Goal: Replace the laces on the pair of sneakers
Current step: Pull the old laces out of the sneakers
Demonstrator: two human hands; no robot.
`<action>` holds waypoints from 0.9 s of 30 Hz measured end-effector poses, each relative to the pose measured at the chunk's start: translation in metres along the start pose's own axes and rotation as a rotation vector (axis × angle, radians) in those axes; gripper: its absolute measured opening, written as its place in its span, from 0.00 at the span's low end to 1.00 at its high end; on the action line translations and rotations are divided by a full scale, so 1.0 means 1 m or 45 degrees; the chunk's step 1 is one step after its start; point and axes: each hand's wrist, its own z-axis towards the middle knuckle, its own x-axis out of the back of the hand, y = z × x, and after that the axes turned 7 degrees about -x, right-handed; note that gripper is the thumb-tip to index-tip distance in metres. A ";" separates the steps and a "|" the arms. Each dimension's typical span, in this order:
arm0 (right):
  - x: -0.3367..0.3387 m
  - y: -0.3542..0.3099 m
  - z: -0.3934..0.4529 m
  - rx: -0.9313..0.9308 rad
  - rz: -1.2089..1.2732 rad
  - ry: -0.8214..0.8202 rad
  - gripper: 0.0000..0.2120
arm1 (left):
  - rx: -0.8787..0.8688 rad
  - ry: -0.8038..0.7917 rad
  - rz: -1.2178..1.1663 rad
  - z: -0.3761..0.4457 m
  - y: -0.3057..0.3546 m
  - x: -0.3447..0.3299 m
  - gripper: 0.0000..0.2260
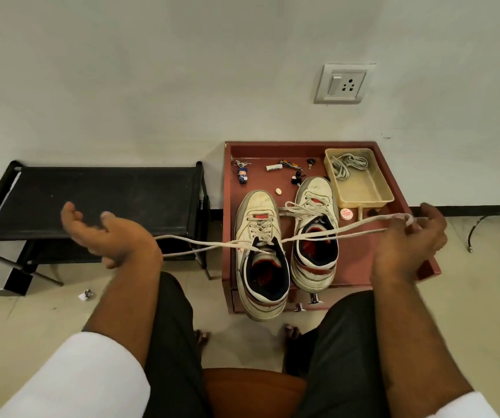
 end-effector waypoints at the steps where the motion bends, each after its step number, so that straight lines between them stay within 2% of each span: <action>1: -0.001 0.002 -0.001 0.125 -0.274 0.016 0.23 | -0.106 -0.003 0.058 -0.003 0.000 0.000 0.20; 2: -0.003 0.003 -0.006 0.264 -0.503 0.004 0.25 | -0.236 -0.089 0.121 -0.009 -0.001 0.000 0.18; 3: -0.006 0.004 -0.011 0.408 -0.636 -0.061 0.25 | -0.358 -0.291 0.117 -0.018 0.000 0.001 0.16; 4: -0.012 0.004 -0.020 0.539 -0.672 -0.200 0.22 | -0.381 -0.608 0.100 -0.032 0.007 0.003 0.13; 6: -0.024 0.007 -0.043 0.621 -0.593 -0.628 0.13 | -0.223 -1.391 0.214 -0.064 0.024 0.012 0.09; 7: -0.030 0.010 -0.054 0.611 -0.598 -0.812 0.11 | -0.148 -1.696 0.296 -0.078 0.026 0.017 0.08; 8: -0.036 0.012 -0.063 0.615 -0.665 -0.933 0.10 | -0.134 -1.887 0.375 -0.087 0.024 0.019 0.10; 9: -0.041 0.015 -0.070 0.643 -0.770 -0.999 0.11 | -0.182 -1.981 0.433 -0.095 0.021 0.020 0.13; 12: -0.046 0.018 -0.074 0.664 -1.019 -1.053 0.15 | -0.376 -2.079 0.559 -0.100 0.011 0.019 0.20; 20: -0.043 0.013 -0.069 0.677 -1.116 -1.012 0.10 | -0.645 -1.970 0.813 -0.100 0.014 0.016 0.17; 24: -0.037 0.013 -0.064 0.665 -1.147 -1.001 0.10 | -0.497 -1.835 0.854 -0.088 0.011 0.023 0.14; 27: -0.038 0.013 -0.071 0.689 -1.127 -0.990 0.09 | -0.548 -1.916 0.870 -0.093 0.014 0.027 0.18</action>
